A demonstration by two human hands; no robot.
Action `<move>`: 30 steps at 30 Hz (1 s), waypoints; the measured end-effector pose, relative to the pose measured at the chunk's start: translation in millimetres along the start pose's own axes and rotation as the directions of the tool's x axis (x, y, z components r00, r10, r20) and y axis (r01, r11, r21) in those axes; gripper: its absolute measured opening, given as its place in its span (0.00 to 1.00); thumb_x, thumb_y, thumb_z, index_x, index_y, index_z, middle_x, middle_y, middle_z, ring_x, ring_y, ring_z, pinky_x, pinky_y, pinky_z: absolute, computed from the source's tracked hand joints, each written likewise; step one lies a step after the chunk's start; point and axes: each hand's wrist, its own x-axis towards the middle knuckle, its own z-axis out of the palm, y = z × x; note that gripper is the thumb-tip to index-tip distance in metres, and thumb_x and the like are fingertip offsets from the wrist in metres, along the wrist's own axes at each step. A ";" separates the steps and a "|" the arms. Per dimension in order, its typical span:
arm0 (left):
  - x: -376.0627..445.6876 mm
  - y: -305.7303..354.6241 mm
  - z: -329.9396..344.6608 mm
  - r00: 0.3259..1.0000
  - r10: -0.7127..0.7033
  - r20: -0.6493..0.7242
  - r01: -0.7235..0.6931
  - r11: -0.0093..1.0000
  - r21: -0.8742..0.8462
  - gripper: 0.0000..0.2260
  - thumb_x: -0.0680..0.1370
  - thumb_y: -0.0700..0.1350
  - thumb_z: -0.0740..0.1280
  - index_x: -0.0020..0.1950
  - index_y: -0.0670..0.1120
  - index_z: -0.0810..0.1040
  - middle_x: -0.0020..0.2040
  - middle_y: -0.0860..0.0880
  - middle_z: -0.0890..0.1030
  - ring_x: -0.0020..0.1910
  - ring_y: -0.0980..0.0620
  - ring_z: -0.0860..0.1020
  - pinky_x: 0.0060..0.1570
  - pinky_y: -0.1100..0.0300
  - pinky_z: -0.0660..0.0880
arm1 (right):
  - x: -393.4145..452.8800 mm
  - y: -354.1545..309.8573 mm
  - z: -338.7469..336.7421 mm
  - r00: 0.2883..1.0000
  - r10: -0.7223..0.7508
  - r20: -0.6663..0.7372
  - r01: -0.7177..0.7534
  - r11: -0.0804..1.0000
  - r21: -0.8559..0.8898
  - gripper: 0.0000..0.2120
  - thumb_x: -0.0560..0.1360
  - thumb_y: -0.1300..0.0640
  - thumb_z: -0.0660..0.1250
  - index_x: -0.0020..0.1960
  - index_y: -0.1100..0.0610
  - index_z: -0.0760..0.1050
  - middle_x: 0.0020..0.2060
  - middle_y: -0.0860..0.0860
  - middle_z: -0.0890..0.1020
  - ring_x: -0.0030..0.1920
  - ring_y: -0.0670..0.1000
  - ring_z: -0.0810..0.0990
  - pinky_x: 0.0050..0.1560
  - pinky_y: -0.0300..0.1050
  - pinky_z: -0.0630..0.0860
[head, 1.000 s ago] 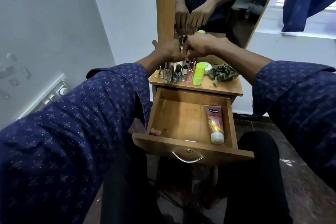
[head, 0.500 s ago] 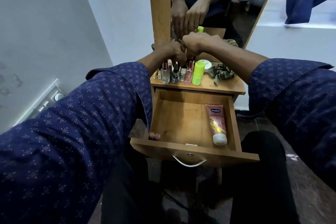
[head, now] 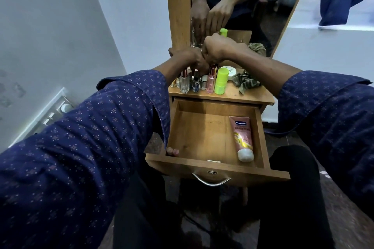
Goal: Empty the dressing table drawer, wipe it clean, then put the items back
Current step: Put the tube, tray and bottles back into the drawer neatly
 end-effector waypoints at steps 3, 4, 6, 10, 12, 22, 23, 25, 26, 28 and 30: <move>-32.5 10.1 -5.8 0.999 -0.025 -0.026 0.025 1.000 -0.009 0.21 0.55 0.57 0.73 0.46 0.54 0.79 0.54 0.47 0.82 0.58 0.42 0.80 0.65 0.37 0.76 | -5.7 1.9 -5.6 0.998 -0.010 -0.058 0.013 0.998 0.053 0.02 0.68 0.62 0.73 0.41 0.57 0.83 0.37 0.55 0.82 0.38 0.57 0.81 0.37 0.47 0.77; -41.4 11.7 -6.8 0.998 -0.044 -0.040 0.044 0.999 -0.007 0.21 0.55 0.57 0.74 0.46 0.53 0.78 0.53 0.47 0.82 0.58 0.42 0.80 0.66 0.37 0.75 | -7.5 2.6 -7.5 0.996 -0.008 -0.085 0.014 0.997 0.073 0.02 0.68 0.61 0.74 0.41 0.56 0.83 0.38 0.55 0.83 0.38 0.56 0.82 0.37 0.47 0.78; -54.6 13.1 -7.6 0.995 -0.061 -0.085 0.062 0.998 0.014 0.19 0.59 0.55 0.76 0.46 0.52 0.78 0.50 0.48 0.81 0.58 0.43 0.80 0.66 0.36 0.74 | -11.3 4.2 -10.6 0.989 -0.008 -0.148 0.023 0.995 0.099 0.03 0.69 0.59 0.76 0.42 0.56 0.85 0.39 0.53 0.84 0.41 0.54 0.83 0.40 0.48 0.81; -68.3 14.4 -6.8 0.981 -0.021 -0.194 0.031 0.998 0.049 0.11 0.71 0.47 0.77 0.49 0.50 0.78 0.47 0.48 0.79 0.58 0.44 0.78 0.70 0.37 0.69 | -20.3 6.4 -10.6 0.973 -0.006 -0.233 0.046 0.985 0.166 0.05 0.68 0.55 0.79 0.41 0.53 0.84 0.41 0.51 0.84 0.44 0.53 0.84 0.50 0.53 0.84; -75.6 16.8 -5.5 0.956 -0.012 -0.294 0.039 0.995 0.088 0.10 0.73 0.45 0.75 0.50 0.50 0.75 0.43 0.50 0.75 0.55 0.46 0.73 0.71 0.39 0.63 | -24.3 8.0 -8.7 0.961 0.015 -0.278 0.042 0.979 0.200 0.05 0.67 0.53 0.79 0.39 0.52 0.84 0.40 0.50 0.84 0.43 0.52 0.84 0.49 0.52 0.84; -98.8 18.7 -17.0 0.856 0.062 -0.514 -0.022 0.996 0.084 0.08 0.71 0.42 0.72 0.47 0.48 0.76 0.47 0.48 0.80 0.55 0.43 0.77 0.68 0.37 0.60 | -51.1 12.4 -13.8 0.889 0.110 -0.445 0.050 0.942 0.332 0.06 0.68 0.50 0.74 0.43 0.50 0.85 0.39 0.46 0.85 0.43 0.48 0.83 0.45 0.46 0.81; -99.9 18.6 -17.7 0.846 0.065 -0.530 -0.028 0.997 0.077 0.07 0.71 0.42 0.73 0.44 0.48 0.76 0.44 0.47 0.80 0.53 0.42 0.78 0.66 0.37 0.61 | -54.5 12.1 -15.0 0.882 0.118 -0.456 0.054 0.936 0.347 0.06 0.68 0.51 0.73 0.44 0.50 0.85 0.39 0.46 0.85 0.43 0.48 0.83 0.45 0.47 0.82; -105.9 17.5 -17.2 0.815 0.069 -0.575 -0.040 0.997 0.063 0.07 0.71 0.43 0.72 0.37 0.47 0.75 0.38 0.48 0.79 0.49 0.42 0.78 0.60 0.40 0.62 | -63.4 10.1 -17.8 0.865 0.130 -0.485 0.066 0.928 0.367 0.07 0.69 0.51 0.73 0.45 0.51 0.86 0.39 0.45 0.85 0.43 0.47 0.84 0.46 0.47 0.82; -108.5 15.8 -16.3 0.795 0.080 -0.601 -0.058 0.997 0.056 0.05 0.71 0.43 0.72 0.37 0.47 0.78 0.37 0.48 0.79 0.47 0.42 0.78 0.57 0.42 0.62 | -68.2 9.1 -19.1 0.855 0.130 -0.502 0.075 0.927 0.368 0.08 0.69 0.51 0.73 0.46 0.51 0.86 0.38 0.45 0.84 0.43 0.47 0.84 0.47 0.47 0.82; -111.7 12.2 -12.9 0.755 0.122 -0.644 -0.118 0.992 0.049 0.04 0.71 0.45 0.70 0.39 0.47 0.83 0.38 0.49 0.83 0.46 0.43 0.79 0.55 0.42 0.62 | -76.5 8.2 -20.9 0.836 0.127 -0.534 0.089 0.928 0.361 0.09 0.70 0.50 0.73 0.48 0.52 0.85 0.38 0.46 0.84 0.41 0.47 0.83 0.46 0.48 0.82; -118.4 8.5 -10.1 0.730 0.160 -0.664 -0.182 0.983 0.037 0.09 0.72 0.49 0.67 0.39 0.47 0.85 0.39 0.51 0.84 0.46 0.46 0.80 0.56 0.42 0.64 | -86.0 6.8 -22.9 0.816 0.131 -0.563 0.104 0.924 0.367 0.10 0.70 0.50 0.73 0.48 0.52 0.85 0.37 0.46 0.84 0.40 0.46 0.82 0.45 0.48 0.82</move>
